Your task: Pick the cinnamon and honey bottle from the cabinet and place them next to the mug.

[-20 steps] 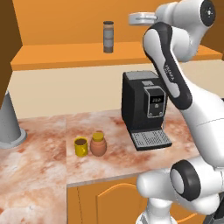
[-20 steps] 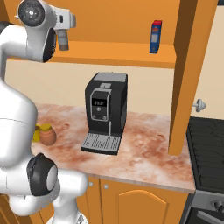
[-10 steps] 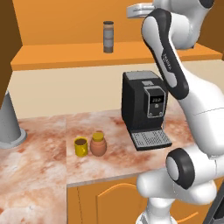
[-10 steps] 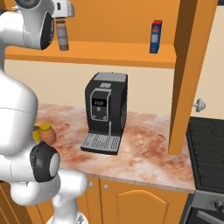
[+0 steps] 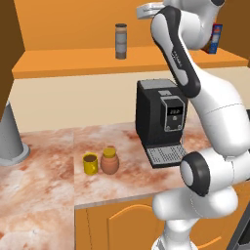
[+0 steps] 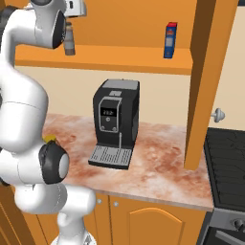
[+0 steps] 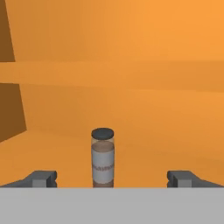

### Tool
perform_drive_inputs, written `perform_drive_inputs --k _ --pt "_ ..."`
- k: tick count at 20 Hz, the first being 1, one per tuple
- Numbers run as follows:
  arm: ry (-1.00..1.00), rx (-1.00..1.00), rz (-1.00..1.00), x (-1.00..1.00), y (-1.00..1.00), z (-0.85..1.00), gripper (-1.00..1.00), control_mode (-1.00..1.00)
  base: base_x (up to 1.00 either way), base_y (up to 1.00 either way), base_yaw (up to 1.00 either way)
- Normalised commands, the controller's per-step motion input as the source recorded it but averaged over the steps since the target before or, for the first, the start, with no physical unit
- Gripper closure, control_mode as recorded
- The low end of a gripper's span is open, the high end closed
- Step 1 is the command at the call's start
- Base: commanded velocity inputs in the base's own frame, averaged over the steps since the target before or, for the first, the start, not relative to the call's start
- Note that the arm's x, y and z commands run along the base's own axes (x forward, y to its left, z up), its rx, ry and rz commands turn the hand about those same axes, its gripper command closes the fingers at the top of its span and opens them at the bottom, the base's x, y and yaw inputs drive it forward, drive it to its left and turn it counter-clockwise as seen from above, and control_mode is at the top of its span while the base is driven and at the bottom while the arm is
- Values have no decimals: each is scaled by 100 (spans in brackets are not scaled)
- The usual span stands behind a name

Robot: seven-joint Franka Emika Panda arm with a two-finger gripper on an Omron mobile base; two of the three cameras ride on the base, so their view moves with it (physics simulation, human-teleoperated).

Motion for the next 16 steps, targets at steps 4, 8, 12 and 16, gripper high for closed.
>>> perform_drive_inputs --k 4,8,12,16 --pt "0 -8 0 15 36 0 -100 -100 0 0 0" --pt "2 -13 0 49 43 -2 -100 -100 0 0 0" --pt "0 -4 0 25 12 0 -100 -100 0 0 0" --pt "0 0 0 18 0 -5 -100 -100 0 0 0"
